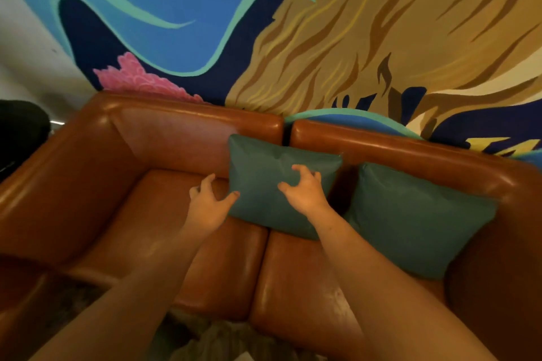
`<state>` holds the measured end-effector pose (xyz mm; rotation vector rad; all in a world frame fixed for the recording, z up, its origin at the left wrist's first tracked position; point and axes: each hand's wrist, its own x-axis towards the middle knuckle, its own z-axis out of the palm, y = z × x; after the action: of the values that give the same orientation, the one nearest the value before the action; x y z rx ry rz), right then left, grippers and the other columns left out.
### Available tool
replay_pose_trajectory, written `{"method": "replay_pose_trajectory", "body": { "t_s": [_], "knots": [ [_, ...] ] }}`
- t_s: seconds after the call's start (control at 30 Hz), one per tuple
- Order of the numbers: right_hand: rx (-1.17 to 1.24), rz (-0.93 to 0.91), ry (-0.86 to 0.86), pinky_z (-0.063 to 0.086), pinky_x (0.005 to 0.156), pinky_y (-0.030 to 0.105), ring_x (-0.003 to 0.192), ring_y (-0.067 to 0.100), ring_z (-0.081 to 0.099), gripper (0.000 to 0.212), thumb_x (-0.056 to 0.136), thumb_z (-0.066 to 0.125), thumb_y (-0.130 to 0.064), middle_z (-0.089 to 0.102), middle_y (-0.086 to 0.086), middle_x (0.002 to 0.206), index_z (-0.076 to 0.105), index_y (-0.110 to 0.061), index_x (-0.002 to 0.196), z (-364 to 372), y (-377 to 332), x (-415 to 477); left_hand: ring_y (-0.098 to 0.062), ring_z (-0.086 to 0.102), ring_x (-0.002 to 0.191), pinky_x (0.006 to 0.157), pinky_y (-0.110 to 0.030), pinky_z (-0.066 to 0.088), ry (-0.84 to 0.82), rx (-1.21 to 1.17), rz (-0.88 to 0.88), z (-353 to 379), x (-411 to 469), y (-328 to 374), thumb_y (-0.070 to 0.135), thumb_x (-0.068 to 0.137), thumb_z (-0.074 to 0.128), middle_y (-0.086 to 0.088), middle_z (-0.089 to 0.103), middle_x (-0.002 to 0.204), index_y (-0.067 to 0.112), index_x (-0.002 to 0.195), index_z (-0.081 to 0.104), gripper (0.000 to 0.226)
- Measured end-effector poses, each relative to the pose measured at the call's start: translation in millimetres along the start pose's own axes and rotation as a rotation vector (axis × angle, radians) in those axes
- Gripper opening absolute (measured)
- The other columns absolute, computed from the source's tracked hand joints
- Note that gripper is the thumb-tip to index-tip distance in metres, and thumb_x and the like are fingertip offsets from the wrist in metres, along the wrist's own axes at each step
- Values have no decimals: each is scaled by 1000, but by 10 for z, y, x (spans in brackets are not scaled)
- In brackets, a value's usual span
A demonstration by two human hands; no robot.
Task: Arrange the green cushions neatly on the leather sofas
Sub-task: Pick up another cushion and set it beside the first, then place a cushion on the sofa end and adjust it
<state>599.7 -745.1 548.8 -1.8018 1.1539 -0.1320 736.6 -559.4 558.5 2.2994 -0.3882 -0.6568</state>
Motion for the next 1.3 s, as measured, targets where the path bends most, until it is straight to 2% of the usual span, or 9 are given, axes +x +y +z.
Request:
{"method": "replay_pose_trajectory", "body": {
  "t_s": [0.2, 0.33, 0.5, 0.6, 0.83, 0.93, 1.2, 1.3],
  "knots": [
    [-72, -60, -85, 35, 122, 43, 142, 36, 44, 67, 92, 74, -39, 32, 14, 155, 47, -26, 152, 434, -64, -650, -39, 45, 141, 118, -39, 34, 60, 6, -26, -415, -579, -546, 45, 91, 77, -20, 30, 155, 23, 162, 33, 86],
    [-126, -85, -145, 36, 121, 40, 142, 36, 44, 69, 92, 75, -39, 32, 15, 154, 47, -25, 153, 875, -64, -1176, -41, 50, 135, 115, -46, 41, 92, 20, -55, -755, -995, -1114, 52, 91, 75, -17, 29, 156, 28, 162, 31, 87],
    [-194, -117, -198, 34, 121, 37, 142, 36, 43, 68, 91, 76, -38, 35, 17, 153, 48, -22, 151, 1588, -66, -1981, -38, 49, 133, 114, -50, 41, 69, 13, -91, -1289, -1640, -2111, 57, 90, 73, -11, 27, 153, 35, 162, 26, 90],
    [-211, -124, -231, 32, 120, 35, 144, 37, 39, 67, 92, 75, -38, 32, 17, 155, 48, -24, 152, 2041, -53, -2476, -38, 46, 137, 117, -46, 37, 109, -7, -133, -1585, -2124, -2777, 55, 90, 75, -12, 28, 154, 30, 162, 27, 90],
    [-247, -138, -372, 43, 116, 48, 139, 39, 43, 70, 94, 69, -47, 26, 11, 156, 39, -31, 155, 2984, -29, -3486, -38, 44, 139, 114, -46, 42, 138, -11, -308, -2171, -3097, -4052, 59, 92, 71, -12, 26, 156, 33, 162, 25, 88],
    [-283, -135, -416, 43, 115, 48, 138, 38, 42, 70, 95, 68, -48, 25, 9, 156, 37, -32, 155, 3214, -11, -3641, -40, 40, 143, 115, -48, 41, 141, 4, -352, -2309, -3227, -4320, 60, 93, 69, -13, 23, 158, 34, 163, 22, 88],
    [-367, -66, -515, 44, 114, 47, 143, 42, 37, 68, 97, 68, -47, 23, 9, 158, 37, -31, 155, 3926, 106, -3496, -41, 50, 134, 114, -48, 45, 123, 5, -483, -2479, -3017, -4974, 60, 92, 69, -16, 22, 159, 31, 163, 23, 90],
    [-428, -38, -547, 47, 108, 46, 142, 43, 38, 68, 99, 68, -46, 22, 11, 160, 37, -29, 157, 4206, 155, -3301, -42, 51, 132, 113, -50, 45, 125, 1, -525, -2507, -2789, -5211, 60, 93, 68, -16, 21, 160, 30, 164, 21, 90]
  ]
}}
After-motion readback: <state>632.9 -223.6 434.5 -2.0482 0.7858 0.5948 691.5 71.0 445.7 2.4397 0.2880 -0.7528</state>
